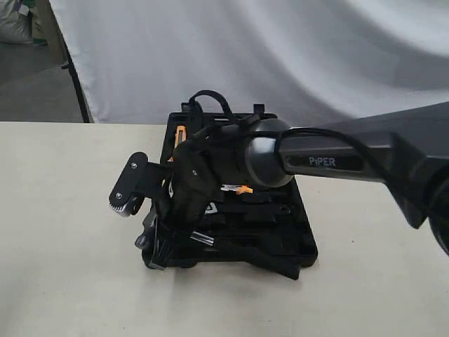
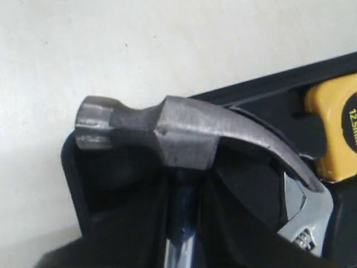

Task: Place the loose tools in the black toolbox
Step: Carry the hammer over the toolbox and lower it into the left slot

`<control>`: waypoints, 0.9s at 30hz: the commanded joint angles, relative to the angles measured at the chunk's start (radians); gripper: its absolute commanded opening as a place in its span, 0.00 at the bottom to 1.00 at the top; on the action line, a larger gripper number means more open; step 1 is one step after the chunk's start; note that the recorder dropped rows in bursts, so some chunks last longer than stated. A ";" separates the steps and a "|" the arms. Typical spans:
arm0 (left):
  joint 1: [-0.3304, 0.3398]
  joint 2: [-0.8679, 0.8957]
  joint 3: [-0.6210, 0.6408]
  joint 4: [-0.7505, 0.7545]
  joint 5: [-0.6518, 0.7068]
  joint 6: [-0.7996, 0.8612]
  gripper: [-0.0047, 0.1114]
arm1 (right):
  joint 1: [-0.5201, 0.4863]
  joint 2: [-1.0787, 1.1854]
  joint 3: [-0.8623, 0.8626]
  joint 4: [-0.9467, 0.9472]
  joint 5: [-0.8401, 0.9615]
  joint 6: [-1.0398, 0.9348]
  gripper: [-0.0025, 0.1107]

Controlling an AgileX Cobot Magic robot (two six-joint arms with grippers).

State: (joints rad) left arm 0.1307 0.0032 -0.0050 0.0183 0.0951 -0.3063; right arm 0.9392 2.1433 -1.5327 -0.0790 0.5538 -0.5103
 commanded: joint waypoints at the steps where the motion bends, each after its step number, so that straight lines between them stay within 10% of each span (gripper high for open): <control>1: 0.025 -0.003 -0.003 0.004 -0.007 -0.005 0.05 | 0.007 0.004 -0.002 -0.034 -0.030 -0.039 0.02; 27: 0.025 -0.003 -0.003 0.004 -0.007 -0.005 0.05 | 0.007 0.004 -0.002 -0.218 0.080 -0.036 0.02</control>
State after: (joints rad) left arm 0.1307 0.0032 -0.0050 0.0183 0.0951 -0.3063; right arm 0.9512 2.1562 -1.5327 -0.3082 0.6185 -0.5537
